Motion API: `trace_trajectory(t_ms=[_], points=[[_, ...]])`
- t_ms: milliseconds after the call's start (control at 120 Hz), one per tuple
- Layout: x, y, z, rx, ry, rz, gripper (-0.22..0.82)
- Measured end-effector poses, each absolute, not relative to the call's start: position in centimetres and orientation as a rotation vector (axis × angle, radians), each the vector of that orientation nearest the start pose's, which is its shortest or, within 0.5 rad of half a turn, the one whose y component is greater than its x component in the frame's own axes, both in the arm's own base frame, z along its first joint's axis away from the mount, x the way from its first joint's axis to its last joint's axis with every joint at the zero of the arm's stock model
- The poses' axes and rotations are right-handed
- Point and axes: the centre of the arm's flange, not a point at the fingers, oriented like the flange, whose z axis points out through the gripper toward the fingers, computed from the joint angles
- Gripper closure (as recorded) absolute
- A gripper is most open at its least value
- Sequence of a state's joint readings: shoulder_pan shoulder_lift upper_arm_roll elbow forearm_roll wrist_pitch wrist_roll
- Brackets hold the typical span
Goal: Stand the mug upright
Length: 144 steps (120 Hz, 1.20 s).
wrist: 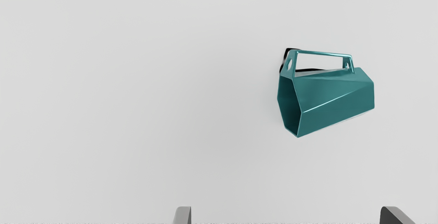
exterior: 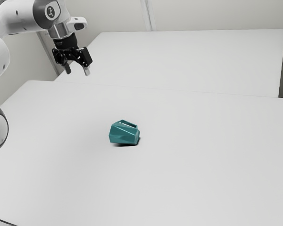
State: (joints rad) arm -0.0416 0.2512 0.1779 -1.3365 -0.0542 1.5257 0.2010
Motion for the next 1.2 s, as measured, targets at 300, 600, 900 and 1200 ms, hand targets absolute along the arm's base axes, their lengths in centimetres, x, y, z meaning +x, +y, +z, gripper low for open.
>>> trace_trajectory(t_ms=[300, 600, 900, 1200], points=[[61.9, 6.4, 58.3, -3.161, 0.106, 0.098, 0.0], [59.7, 8.3, 51.2, -3.401, -0.027, 0.237, 0.0], [57.8, 13.0, 44.8, -3.753, -0.159, 0.177, 0.0], [59.5, 13.0, 37.4, -3.881, -0.054, -0.046, 0.0]])
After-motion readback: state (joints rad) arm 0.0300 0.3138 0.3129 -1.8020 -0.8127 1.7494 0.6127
